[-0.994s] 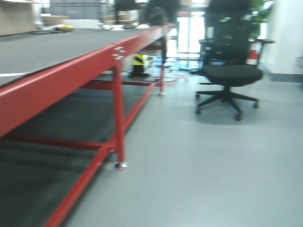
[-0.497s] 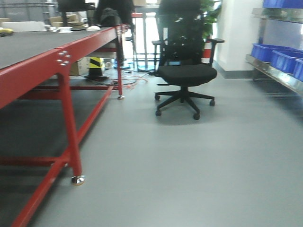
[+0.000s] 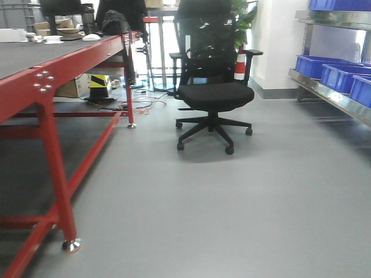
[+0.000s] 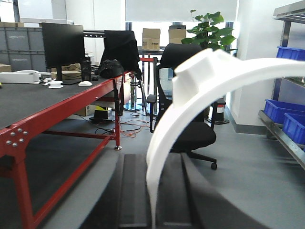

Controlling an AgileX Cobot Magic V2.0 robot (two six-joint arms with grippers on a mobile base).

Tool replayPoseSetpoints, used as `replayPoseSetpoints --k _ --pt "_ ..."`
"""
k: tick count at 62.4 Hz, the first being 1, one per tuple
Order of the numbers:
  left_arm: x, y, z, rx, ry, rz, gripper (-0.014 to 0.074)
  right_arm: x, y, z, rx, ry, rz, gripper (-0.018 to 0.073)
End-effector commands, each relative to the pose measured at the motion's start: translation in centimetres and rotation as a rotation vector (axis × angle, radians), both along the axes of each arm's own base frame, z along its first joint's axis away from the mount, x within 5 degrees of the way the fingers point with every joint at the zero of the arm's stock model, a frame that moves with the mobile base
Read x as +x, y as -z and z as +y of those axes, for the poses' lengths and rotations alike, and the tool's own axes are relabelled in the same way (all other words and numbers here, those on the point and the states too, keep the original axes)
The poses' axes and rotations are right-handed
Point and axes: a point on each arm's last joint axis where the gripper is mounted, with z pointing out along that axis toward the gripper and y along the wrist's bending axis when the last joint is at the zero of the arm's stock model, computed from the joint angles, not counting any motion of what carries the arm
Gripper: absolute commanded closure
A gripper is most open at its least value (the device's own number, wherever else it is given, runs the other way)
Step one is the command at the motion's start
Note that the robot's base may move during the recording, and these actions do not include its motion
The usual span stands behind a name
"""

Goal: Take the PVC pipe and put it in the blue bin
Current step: 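Drive the base away from the table holding both pipe pieces, then turn and drive the base toward the shelf of blue bins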

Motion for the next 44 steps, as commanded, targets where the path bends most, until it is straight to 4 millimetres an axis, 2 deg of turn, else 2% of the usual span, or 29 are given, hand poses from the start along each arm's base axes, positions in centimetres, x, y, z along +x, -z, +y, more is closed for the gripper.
replayPoseSetpoints --k 1,44 --pt "-0.15 -0.25 -0.05 -0.004 0.007 -0.027 0.0707 -0.11 -0.12 -0.03 -0.005 0.001 -0.019 0.0721" --pt "-0.15 -0.25 -0.05 -0.004 0.007 -0.027 0.0707 -0.11 -0.12 -0.03 -0.005 0.001 -0.019 0.0721"
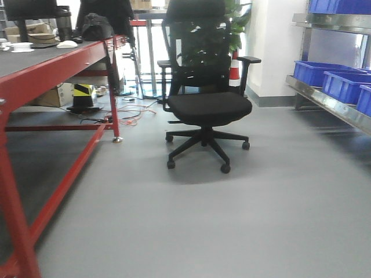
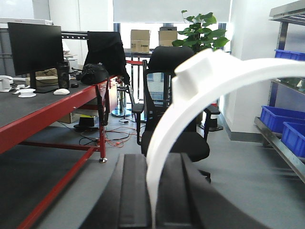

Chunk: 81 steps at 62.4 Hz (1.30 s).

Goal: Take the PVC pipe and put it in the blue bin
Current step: 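Turn and drive the base toward the shelf of blue bins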

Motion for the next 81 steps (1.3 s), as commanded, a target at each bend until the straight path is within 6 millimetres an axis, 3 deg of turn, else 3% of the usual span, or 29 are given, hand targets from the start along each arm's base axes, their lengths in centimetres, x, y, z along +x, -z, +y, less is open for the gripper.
replayPoseSetpoints --k 1,81 --pt "-0.15 -0.25 -0.05 -0.004 0.007 -0.027 0.0707 -0.11 -0.12 -0.03 -0.005 0.001 -0.019 0.0721" --pt "-0.15 -0.25 -0.05 -0.004 0.007 -0.027 0.0707 -0.11 -0.12 -0.03 -0.005 0.001 -0.019 0.0721"
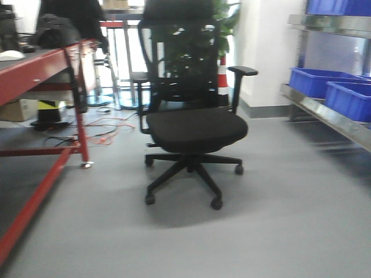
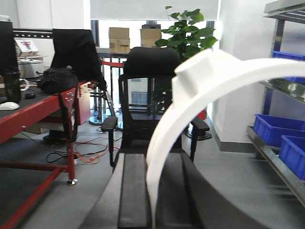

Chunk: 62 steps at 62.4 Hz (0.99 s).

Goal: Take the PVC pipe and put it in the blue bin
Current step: 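Turn and drive the base toward the shelf of blue bins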

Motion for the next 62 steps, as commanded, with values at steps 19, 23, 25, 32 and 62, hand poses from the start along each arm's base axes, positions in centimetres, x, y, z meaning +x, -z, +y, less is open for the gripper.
replayPoseSetpoints --k 19,23,25,32,62 --pt "-0.15 -0.25 -0.05 -0.006 0.008 -0.027 0.0707 -0.11 -0.12 -0.03 -0.005 0.001 -0.019 0.0721" --pt "-0.15 -0.25 -0.05 -0.006 0.008 -0.027 0.0707 -0.11 -0.12 -0.03 -0.005 0.001 -0.019 0.0721" --pt "-0.15 -0.25 -0.05 -0.006 0.008 -0.027 0.0707 -0.11 -0.12 -0.03 -0.005 0.001 -0.019 0.0721" --pt "-0.15 -0.25 -0.05 -0.006 0.008 -0.027 0.0707 -0.11 -0.12 -0.03 -0.005 0.001 -0.019 0.0721" --pt "-0.15 -0.25 -0.05 -0.006 0.008 -0.027 0.0707 -0.11 -0.12 -0.03 -0.005 0.001 -0.019 0.0721"
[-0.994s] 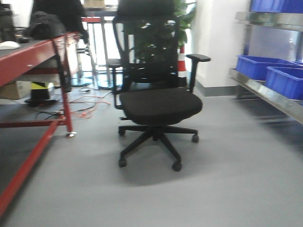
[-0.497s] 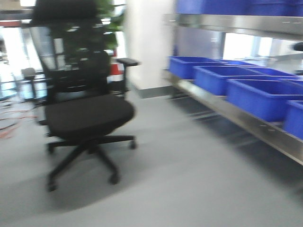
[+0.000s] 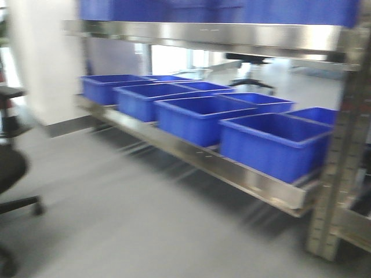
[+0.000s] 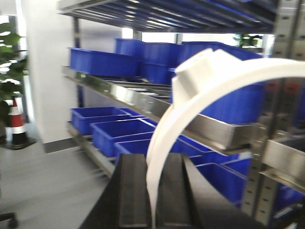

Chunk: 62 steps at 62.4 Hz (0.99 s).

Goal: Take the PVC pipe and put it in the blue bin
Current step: 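Turn and drive the base toward the shelf of blue bins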

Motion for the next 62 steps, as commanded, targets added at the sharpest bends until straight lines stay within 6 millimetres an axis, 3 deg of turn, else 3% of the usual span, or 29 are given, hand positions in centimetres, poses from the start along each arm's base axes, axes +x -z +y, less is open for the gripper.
replayPoseSetpoints --k 1,62 --pt "-0.15 -0.25 -0.05 -0.006 0.008 -0.027 0.0707 -0.11 -0.12 -0.03 -0.005 0.001 -0.019 0.0721" --pt "-0.15 -0.25 -0.05 -0.006 0.008 -0.027 0.0707 -0.11 -0.14 -0.03 -0.004 0.000 -0.021 0.0721"
